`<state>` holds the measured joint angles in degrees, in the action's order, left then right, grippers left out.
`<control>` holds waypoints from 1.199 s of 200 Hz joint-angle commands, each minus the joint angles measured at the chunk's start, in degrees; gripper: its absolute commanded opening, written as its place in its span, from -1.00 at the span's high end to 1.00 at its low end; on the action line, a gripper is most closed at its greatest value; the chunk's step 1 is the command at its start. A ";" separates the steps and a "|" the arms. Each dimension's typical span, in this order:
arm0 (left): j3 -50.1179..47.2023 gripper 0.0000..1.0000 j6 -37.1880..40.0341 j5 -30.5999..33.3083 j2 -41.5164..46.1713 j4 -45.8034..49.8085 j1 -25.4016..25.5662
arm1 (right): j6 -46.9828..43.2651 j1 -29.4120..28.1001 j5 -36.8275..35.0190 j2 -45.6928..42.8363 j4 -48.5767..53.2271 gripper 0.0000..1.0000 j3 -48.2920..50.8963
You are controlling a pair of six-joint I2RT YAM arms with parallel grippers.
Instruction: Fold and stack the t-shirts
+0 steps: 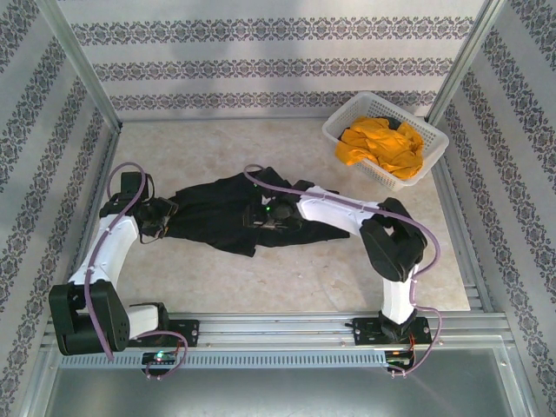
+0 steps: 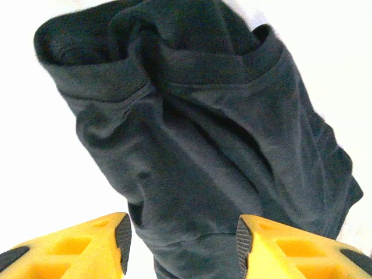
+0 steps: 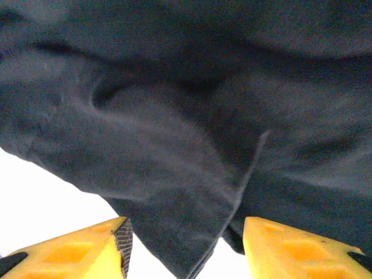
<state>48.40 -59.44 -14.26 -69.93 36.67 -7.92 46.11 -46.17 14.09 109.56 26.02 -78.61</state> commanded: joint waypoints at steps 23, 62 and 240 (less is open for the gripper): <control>-4.28 -0.03 -0.91 -1.39 1.43 4.22 -1.40 | 1.44 -3.81 7.61 4.58 -0.14 -0.12 1.53; -1.95 -0.12 3.33 3.12 -1.00 6.21 -2.91 | 2.22 -4.10 6.58 7.62 -0.81 -0.05 1.41; 8.69 -0.07 27.89 -6.96 -13.89 -7.78 -9.73 | 2.28 2.49 4.43 -16.22 9.87 0.55 2.64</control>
<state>55.37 -38.46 -16.64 -82.94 34.72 -18.76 49.52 -42.54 20.45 91.70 34.92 -80.38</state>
